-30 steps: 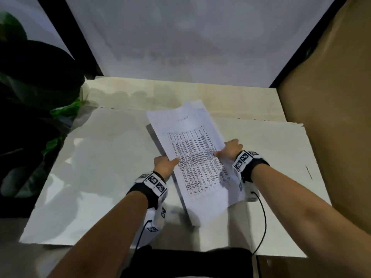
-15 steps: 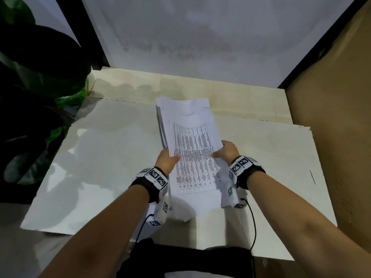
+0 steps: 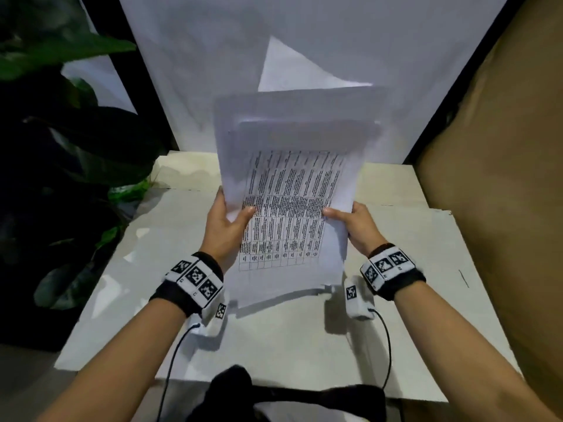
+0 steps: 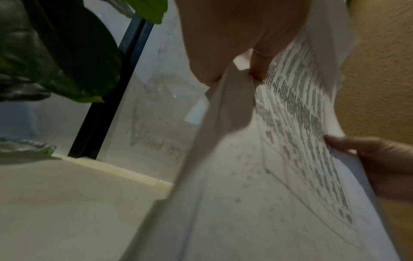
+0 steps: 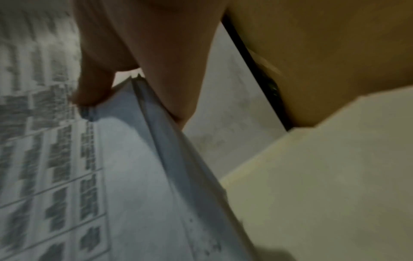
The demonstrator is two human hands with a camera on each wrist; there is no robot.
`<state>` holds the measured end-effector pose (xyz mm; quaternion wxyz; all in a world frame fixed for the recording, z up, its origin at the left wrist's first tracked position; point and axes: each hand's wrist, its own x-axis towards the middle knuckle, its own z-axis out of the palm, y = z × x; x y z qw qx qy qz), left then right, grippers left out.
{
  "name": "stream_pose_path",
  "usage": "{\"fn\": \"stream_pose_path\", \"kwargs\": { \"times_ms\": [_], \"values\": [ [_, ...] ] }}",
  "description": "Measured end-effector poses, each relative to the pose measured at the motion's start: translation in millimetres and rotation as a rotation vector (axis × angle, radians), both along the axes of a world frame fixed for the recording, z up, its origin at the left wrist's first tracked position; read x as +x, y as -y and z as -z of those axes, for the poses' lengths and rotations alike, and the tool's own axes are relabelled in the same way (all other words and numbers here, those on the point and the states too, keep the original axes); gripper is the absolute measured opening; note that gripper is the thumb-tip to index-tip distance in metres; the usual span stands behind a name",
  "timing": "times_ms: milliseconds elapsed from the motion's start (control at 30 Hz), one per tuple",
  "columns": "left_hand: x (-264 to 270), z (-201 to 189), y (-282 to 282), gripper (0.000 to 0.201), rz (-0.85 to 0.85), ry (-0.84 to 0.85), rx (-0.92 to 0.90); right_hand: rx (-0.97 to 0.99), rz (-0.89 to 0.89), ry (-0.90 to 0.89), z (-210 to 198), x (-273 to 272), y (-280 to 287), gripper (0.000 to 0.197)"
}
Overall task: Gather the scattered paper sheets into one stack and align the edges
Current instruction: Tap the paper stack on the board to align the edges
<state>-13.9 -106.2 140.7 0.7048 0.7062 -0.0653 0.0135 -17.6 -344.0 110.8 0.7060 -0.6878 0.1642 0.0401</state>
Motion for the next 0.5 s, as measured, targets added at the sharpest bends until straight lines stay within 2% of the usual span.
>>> {"fn": "stream_pose_path", "kwargs": {
  "times_ms": [100, 200, 333, 500],
  "values": [
    [1.5, -10.0, -2.6, 0.042, -0.098, 0.098, 0.083, -0.084, 0.039, 0.189, -24.8, -8.5, -13.5, 0.012],
    [0.7, -8.4, -4.5, 0.045, -0.124, 0.164, 0.120, -0.096, 0.057, 0.291, -31.0, -16.6, -25.0, 0.025],
    [-7.2, -4.2, -2.2, 0.035, -0.126, 0.203, 0.128, -0.114, 0.056, 0.316, -27.0, -25.9, -38.6, 0.028],
    [-10.3, -13.8, -2.9, 0.046, -0.161, 0.209, 0.068, -0.078, 0.103, 0.375, -37.2, -29.2, -49.0, 0.046]
  ]
}}
